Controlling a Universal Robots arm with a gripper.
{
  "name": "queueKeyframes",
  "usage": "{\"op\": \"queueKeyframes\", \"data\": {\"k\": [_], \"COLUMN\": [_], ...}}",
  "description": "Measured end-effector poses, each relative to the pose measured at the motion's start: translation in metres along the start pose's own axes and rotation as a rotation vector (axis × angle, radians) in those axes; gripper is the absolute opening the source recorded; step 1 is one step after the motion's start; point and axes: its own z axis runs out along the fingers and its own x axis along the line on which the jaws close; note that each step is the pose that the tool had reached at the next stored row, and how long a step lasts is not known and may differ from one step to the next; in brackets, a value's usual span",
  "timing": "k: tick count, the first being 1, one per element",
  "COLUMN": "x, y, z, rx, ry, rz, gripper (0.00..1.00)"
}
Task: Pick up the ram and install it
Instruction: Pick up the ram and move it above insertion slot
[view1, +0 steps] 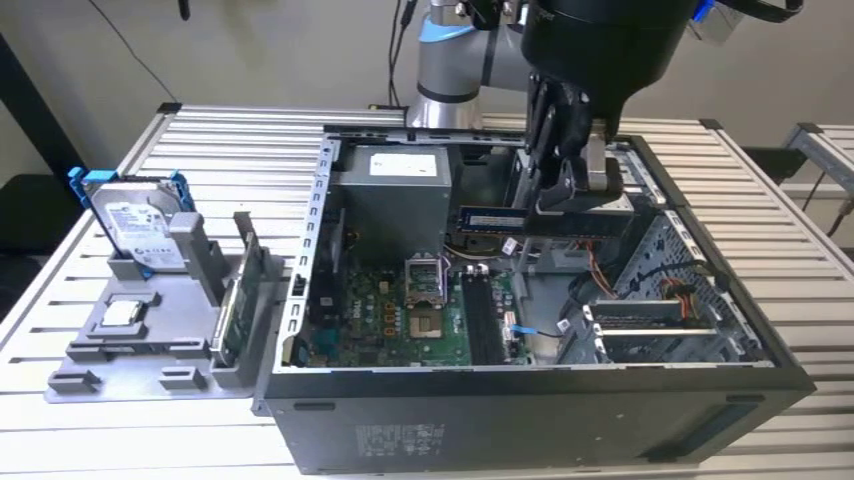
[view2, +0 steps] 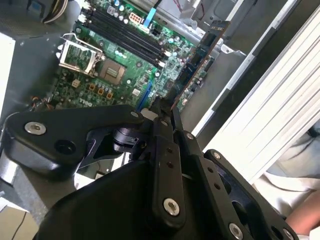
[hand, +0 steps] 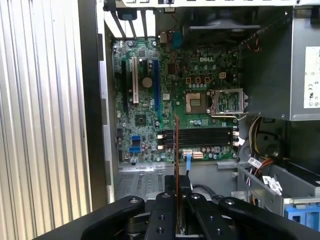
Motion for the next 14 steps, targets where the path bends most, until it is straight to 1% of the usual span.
{"op": "queueKeyframes", "data": {"k": [2, 4, 8, 14], "x": [-0.0001, -0.0020, -0.0094, -0.0240], "y": [-0.0001, -0.0001, 0.0004, 0.0012], "z": [0.0000, 0.0001, 0.0003, 0.0010], "rx": [0.0000, 0.0001, 0.0001, 0.0003], "ry": [0.0000, 0.0001, 0.0001, 0.0001], "rz": [0.000, 0.001, 0.004, 0.007], "gripper": [0.14, 0.14, 0.14, 0.14]}}
